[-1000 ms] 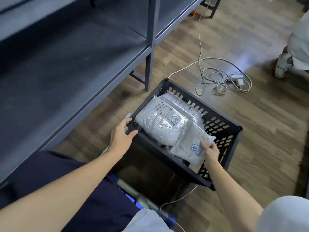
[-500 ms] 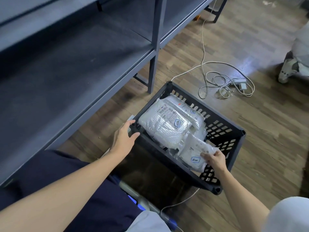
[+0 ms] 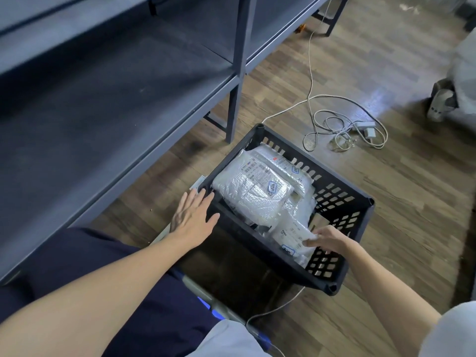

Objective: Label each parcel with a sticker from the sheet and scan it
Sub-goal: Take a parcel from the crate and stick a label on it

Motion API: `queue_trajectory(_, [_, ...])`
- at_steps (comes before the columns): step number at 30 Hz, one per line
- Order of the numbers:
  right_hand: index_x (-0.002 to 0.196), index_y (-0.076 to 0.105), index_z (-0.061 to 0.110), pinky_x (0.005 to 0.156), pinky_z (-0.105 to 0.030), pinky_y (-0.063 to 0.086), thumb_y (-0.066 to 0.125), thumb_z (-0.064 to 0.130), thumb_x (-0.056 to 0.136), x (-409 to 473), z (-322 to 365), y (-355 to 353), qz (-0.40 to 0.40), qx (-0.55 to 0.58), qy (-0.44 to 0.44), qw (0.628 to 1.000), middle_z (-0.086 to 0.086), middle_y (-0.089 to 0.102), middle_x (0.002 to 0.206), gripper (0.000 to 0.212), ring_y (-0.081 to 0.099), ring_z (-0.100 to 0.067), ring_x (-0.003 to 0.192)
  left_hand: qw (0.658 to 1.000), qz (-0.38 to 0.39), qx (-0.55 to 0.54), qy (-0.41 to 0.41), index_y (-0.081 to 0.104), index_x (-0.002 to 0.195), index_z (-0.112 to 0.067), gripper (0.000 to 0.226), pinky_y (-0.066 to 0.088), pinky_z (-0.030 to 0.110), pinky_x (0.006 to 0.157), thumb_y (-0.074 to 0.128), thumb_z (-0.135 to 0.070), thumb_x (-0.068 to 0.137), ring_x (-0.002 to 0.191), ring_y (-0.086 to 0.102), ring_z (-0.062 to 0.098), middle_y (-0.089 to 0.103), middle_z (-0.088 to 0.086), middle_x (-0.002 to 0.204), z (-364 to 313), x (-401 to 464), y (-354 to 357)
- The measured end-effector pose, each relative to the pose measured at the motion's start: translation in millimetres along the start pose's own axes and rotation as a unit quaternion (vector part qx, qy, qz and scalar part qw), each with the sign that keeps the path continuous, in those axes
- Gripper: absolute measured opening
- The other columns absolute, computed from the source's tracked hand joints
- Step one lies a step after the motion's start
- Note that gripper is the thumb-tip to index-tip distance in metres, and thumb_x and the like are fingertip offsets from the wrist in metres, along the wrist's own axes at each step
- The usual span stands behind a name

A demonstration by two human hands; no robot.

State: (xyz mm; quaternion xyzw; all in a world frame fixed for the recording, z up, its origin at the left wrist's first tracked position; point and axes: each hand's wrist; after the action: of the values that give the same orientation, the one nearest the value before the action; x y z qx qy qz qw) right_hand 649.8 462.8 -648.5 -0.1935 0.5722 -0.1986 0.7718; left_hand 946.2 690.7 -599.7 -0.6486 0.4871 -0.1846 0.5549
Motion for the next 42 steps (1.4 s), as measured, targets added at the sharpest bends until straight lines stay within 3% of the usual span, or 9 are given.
queue_trajectory(4, [0.07,0.059,0.011,0.054,-0.023,0.03,0.079,0.029,0.075,3.6,8.5,10.2,-0.005,-0.1,0.027,0.995,-0.001,0.05,0.072,0.027,0.045,-0.014,0.066,1.0,0.011,0.017,0.004,0.014,0.153,-0.023,0.061,-0.016,0.027,0.113,0.031,-0.048,0.099,0.148,-0.006,0.017,0.007,0.001,0.161,-1.0,-2.8,-2.3])
queue_trajectory(8, [0.117,0.067,0.015,0.091,-0.028,0.041,0.076,0.037,0.076,-3.7,11.4,5.7,0.077,-0.17,0.048,0.981,0.002,0.061,0.115,0.047,0.055,-0.018,0.11,1.0,0.013,0.024,0.014,0.014,0.153,-0.022,0.061,-0.014,0.03,0.115,0.03,-0.047,0.1,0.148,-0.006,0.019,0.007,0.002,0.161,-3.3,-3.8,-7.4])
queue_trajectory(13, [0.152,0.02,0.016,0.116,-0.048,0.015,0.063,0.059,0.081,-21.8,39.2,-17.8,0.154,-0.037,0.121,0.98,-0.004,0.014,0.16,0.094,0.01,-0.028,0.148,0.999,0.017,0.045,0.018,0.013,0.153,-0.022,0.061,-0.014,0.031,0.116,0.031,-0.046,0.1,0.148,-0.007,0.019,0.006,0.002,0.161,-3.2,-3.9,-22.0])
queue_trajectory(16, [0.153,0.014,0.012,0.117,-0.045,0.014,0.046,0.068,0.086,-27.8,61.1,-24.8,0.054,-0.045,0.067,0.995,-0.008,0.011,0.161,0.093,0.012,-0.027,0.148,0.998,0.018,0.053,0.027,0.013,0.153,-0.022,0.061,-0.016,0.032,0.114,0.031,-0.046,0.1,0.147,-0.01,0.018,0.004,0.001,0.161,-8.4,-5.8,-31.3])
queue_trajectory(20, [0.149,0.029,0.009,0.118,-0.045,0.023,0.04,0.051,0.097,-35.2,107.1,-20.4,-0.055,-0.006,-0.081,0.995,-0.014,0.027,0.156,0.068,0.03,-0.03,0.141,0.998,0.019,0.046,0.042,0.012,0.153,-0.024,0.062,-0.017,0.033,0.114,0.032,-0.047,0.099,0.147,-0.014,0.018,0.002,-0.001,0.161,-20.3,-8.7,-47.5])
queue_trajectory(26, [0.15,0.025,0.01,0.116,-0.048,0.025,0.04,0.048,0.099,-58.3,166.5,-22.0,-0.178,-0.105,-0.124,0.97,-0.013,0.03,0.154,0.065,0.032,-0.031,0.141,0.998,-0.019,0.022,0.058,0.011,0.153,-0.026,0.062,-0.02,0.031,0.106,0.034,-0.047,0.098,0.146,-0.015,0.017,0.003,-0.003,0.161,-38.2,-15.7,-88.0])
queue_trajectory(29, [0.146,0.033,0.011,0.112,-0.046,0.032,0.038,0.047,0.1,-78.9,196.5,-41.7,-0.231,-0.142,-0.143,0.952,-0.014,0.043,0.147,0.059,0.042,-0.029,0.133,0.993,-0.054,0.06,0.085,0.01,0.153,-0.022,0.063,-0.017,0.036,0.117,0.031,-0.046,0.099,0.147,-0.011,0.017,0.005,0.0,0.161,-43.3,-15.4,-119.7])
queue_trajectory(37, [0.142,0.041,0.009,0.114,-0.044,0.022,0.036,0.036,0.096,-180.0,321.9,-104.0,-0.383,-0.156,-0.266,0.871,-0.015,0.043,0.146,0.054,0.034,-0.029,0.138,0.965,-0.223,0.076,0.112,0.018,0.152,-0.018,0.06,-0.009,0.035,0.119,0.031,-0.043,0.099,0.148,0.0,0.019,0.014,0.002,0.16,-42.9,-36.4,-254.7])
queue_trajectory(42, [0.135,0.046,0.004,0.109,-0.041,0.023,0.04,0.032,0.097,-258.9,435.3,-104.0,-0.431,-0.18,-0.386,0.796,-0.019,0.048,0.139,0.048,0.038,-0.032,0.132,0.943,-0.317,0.093,0.036,0.022,0.151,-0.018,0.058,-0.007,0.035,0.119,0.031,-0.042,0.099,0.148,0.003,0.02,0.017,0.001,0.159,8.7,-79.5,-341.4])
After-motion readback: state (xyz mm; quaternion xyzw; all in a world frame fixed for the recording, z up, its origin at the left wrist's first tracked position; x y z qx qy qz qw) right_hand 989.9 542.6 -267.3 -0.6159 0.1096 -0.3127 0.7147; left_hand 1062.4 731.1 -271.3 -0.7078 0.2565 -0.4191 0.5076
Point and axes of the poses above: each hand's wrist, its own x-axis towards the middle knuckle, its own y-axis out of the palm, z = x × y
